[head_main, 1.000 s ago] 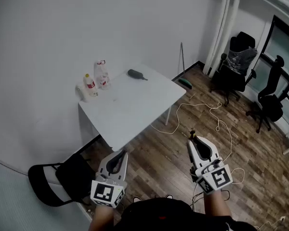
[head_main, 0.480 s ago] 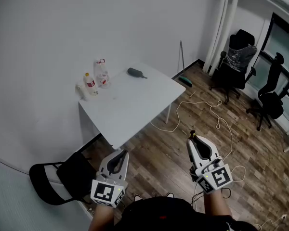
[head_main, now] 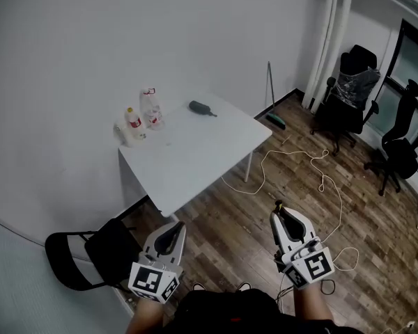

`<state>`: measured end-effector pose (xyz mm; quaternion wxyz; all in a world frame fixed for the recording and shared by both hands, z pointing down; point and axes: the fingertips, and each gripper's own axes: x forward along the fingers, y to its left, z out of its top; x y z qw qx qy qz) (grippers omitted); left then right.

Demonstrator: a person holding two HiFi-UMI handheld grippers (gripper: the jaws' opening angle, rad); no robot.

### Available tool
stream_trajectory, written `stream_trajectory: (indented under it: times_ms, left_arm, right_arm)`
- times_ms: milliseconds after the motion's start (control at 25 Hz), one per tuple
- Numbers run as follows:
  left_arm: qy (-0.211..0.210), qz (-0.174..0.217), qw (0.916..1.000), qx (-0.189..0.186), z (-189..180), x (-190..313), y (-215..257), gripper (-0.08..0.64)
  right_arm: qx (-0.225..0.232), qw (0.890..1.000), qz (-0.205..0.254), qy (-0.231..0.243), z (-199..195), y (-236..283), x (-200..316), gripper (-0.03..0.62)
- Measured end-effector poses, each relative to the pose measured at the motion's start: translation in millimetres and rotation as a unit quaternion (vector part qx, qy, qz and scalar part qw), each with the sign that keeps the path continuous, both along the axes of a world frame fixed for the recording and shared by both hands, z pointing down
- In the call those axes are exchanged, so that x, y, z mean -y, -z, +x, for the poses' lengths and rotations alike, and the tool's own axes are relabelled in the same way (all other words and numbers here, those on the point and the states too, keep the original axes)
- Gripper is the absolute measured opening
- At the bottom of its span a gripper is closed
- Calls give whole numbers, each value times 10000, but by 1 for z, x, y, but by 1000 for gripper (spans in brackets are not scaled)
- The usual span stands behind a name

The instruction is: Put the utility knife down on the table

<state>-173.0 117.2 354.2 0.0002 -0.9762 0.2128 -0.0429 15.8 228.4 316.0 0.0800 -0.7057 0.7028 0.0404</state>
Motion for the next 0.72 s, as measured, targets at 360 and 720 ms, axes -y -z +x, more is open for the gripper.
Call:
stream_trajectory:
  times_ms: [360,720]
  left_arm:
    - [119,-139,9997,129,38,-40,-23,31]
    - [90,-150,9997,175,71,-22,-34,31]
  right_arm:
    - [160,9996,-229,92,54,-27,-29,71]
    - [269,9992,-240,148,80,-40,-13,70]
